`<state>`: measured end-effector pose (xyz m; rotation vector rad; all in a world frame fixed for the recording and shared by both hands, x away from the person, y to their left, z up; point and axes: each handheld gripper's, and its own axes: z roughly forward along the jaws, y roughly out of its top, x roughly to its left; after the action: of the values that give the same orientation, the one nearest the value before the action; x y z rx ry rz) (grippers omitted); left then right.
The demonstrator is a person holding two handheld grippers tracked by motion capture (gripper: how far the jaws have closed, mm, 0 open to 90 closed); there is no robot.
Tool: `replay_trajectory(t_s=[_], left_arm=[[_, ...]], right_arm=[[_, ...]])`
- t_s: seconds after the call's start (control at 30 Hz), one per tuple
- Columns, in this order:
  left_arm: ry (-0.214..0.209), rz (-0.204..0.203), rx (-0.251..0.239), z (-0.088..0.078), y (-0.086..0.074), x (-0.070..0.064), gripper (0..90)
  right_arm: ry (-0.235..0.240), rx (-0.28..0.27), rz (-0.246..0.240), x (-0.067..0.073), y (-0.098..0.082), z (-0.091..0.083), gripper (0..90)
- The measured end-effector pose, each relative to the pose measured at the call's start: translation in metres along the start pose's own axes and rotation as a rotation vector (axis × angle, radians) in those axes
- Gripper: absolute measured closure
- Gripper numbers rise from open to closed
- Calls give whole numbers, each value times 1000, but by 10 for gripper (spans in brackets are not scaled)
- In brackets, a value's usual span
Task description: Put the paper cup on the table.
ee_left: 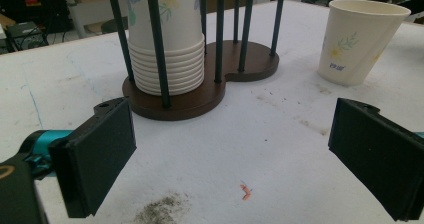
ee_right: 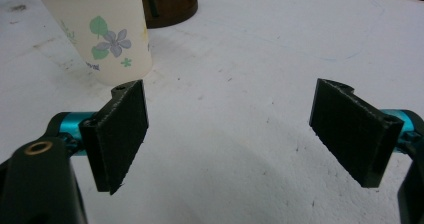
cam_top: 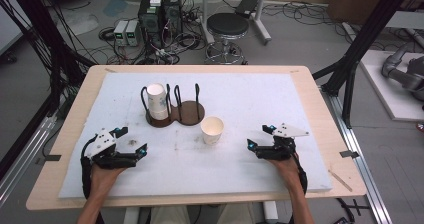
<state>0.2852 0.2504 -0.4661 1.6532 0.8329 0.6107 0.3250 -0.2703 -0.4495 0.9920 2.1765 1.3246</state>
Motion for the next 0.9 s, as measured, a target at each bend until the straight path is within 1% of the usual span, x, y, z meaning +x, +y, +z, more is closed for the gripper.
replay_trajectory(t_s=[0.1, 0.13, 0.17, 0.23, 0.33, 0.53, 0.9], left_arm=[[-1, 0, 1, 0, 0, 0, 49], [0, 0, 1, 0, 0, 0, 49], [0, 1, 1, 0, 0, 0, 49], [0, 2, 2, 0, 0, 0, 49], [-1, 1, 2, 0, 0, 0, 49], [-5, 0, 0, 0, 0, 0, 49], [-5, 1, 3, 0, 0, 0, 49]], right_arm=[[4, -20, 11, -1, -1, -2, 162], [6, -24, 23, -1, -2, -2, 161], [6, -30, 20, -2, -2, -2, 162], [9, -39, 32, -3, -3, -4, 161], [12, -42, 35, -3, -3, -4, 162], [9, -42, 21, -3, -3, -3, 162], [3, -41, 19, -1, -3, -4, 162]])
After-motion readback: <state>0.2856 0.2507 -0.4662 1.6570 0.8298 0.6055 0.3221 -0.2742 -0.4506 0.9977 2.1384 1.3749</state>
